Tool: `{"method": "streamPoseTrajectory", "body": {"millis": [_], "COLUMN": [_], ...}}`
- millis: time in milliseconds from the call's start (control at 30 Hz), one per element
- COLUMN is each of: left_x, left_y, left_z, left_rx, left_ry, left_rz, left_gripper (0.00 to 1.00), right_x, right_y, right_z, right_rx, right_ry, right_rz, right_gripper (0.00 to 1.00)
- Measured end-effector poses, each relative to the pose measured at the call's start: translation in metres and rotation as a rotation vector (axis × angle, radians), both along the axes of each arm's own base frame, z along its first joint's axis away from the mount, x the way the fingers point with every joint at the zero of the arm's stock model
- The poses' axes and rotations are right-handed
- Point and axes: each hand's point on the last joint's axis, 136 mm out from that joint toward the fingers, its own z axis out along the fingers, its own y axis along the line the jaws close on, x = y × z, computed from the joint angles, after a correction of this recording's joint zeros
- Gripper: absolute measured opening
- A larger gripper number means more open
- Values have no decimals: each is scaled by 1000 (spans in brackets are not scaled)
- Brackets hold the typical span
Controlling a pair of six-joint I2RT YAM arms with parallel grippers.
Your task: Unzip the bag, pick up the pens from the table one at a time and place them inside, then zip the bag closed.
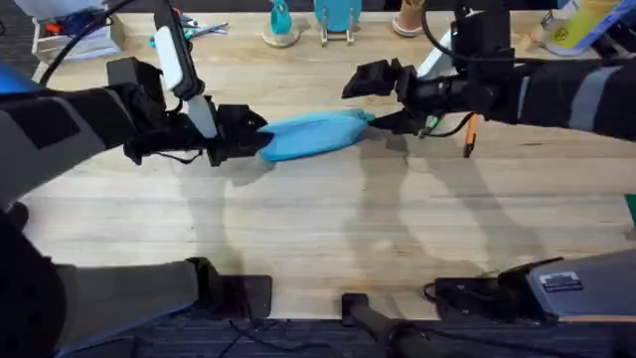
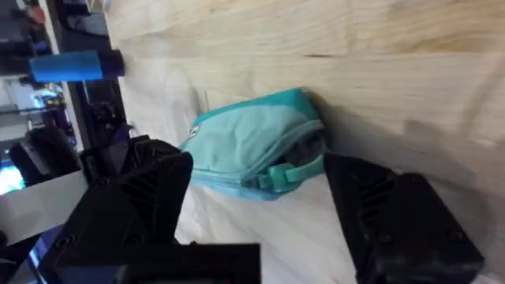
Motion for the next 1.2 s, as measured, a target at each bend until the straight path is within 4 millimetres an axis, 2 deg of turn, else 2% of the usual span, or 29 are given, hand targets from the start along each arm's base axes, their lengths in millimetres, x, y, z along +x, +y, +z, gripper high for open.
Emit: {"method": "streamPoseTrajectory", "body": {"millis": [167,333,700,867,1000,1033,1200], "left_x": [0,0,0,0,1,1,1], "left_y": [0,0,0,0,1,1,1], "left_z": [0,0,0,0,0,0,0], "left_rx": [0,0,1,2,3,3,3], "left_ry": [0,0,-1,-3,-2,-2,-2], "left_rz": [0,0,0,0,2,2,2], "left_gripper": [42,42,42,42,42,42,42], "right_x": [2,1,0,1,1,1,1], "right_y": [9,10,10,9,8,8,8], "right_z": [8,9,8,8,7,7,7], "right_rx": [28,34,35,33,30,30,30], "right_ry": [-33,-32,-24,-21,-18,-19,-18], "right_rz": [19,24,23,20,14,15,15], "right_gripper": [996,988,613,379,89,49,35]}}
